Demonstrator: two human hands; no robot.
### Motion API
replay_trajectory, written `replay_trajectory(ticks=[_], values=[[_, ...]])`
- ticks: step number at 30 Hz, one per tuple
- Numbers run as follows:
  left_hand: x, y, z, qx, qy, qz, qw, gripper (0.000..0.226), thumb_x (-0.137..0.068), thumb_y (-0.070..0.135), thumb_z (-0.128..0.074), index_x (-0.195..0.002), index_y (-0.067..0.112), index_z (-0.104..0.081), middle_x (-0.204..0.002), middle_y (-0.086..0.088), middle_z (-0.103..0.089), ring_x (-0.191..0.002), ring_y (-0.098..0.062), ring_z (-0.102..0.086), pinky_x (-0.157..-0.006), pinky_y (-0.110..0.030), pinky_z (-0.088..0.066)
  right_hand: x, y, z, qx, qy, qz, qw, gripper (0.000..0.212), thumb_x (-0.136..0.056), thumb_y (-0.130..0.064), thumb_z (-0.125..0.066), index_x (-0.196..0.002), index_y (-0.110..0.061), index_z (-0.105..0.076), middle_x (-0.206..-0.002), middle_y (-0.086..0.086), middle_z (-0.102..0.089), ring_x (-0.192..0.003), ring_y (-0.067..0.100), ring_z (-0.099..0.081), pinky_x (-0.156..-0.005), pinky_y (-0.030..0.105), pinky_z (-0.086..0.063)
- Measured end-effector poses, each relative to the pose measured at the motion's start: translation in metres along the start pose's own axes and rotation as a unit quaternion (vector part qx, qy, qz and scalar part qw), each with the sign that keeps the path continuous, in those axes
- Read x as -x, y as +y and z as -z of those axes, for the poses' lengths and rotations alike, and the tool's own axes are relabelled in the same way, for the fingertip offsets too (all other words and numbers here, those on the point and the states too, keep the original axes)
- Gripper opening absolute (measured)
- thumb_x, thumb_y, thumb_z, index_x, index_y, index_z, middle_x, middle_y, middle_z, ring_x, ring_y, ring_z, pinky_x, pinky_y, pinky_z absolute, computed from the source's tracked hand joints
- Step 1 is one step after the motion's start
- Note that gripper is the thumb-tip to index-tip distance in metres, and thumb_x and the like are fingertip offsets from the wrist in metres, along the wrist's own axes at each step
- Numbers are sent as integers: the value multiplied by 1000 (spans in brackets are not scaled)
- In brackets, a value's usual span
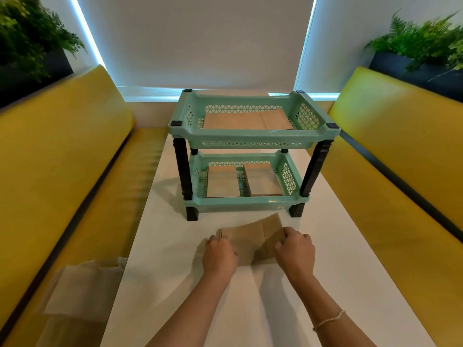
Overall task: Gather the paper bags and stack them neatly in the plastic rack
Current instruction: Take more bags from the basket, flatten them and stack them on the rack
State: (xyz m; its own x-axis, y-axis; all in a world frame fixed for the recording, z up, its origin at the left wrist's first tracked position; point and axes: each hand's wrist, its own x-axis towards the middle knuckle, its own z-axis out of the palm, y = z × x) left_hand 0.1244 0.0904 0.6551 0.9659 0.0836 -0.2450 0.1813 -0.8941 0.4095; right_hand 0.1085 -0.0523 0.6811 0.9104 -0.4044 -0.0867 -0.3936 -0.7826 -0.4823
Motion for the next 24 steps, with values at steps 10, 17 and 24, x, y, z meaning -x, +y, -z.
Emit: replay_trajectory(ticks=[10,17,24], values=[[3,-3,-5,-2,13,-5,1000,38,-92,28,-55,-129,16,-52,-127,-10,-49,-120,-24,-45,-92,-32,-43,10,-2,-1,-31,31,62,997,29,-93,-15,-48,-118,-15,-64,-103,5,-68,-94,21,-55,-84,32,-49],[1,-5,-7,12,10,-2,1000,40,-93,26,-54,-131,15,-51,-132,-10,-46,-121,-25,-44,-93,-32,-43,13,-1,-2,-60,12,71,996,31,-91,-7,-46,-117,-12,-63,-101,11,-67,-87,24,-60,-78,33,-51],[5,-8,-2,137,38,41,989,84,-80,31,-71,-146,10,-23,-142,-13,-38,-131,-28,-35,-102,-35,-37,14,6,9,-210,-25,2,977,25,-88,-4,-51,-104,-16,-65,-98,1,-64,-91,16,-57,-83,27,-46]])
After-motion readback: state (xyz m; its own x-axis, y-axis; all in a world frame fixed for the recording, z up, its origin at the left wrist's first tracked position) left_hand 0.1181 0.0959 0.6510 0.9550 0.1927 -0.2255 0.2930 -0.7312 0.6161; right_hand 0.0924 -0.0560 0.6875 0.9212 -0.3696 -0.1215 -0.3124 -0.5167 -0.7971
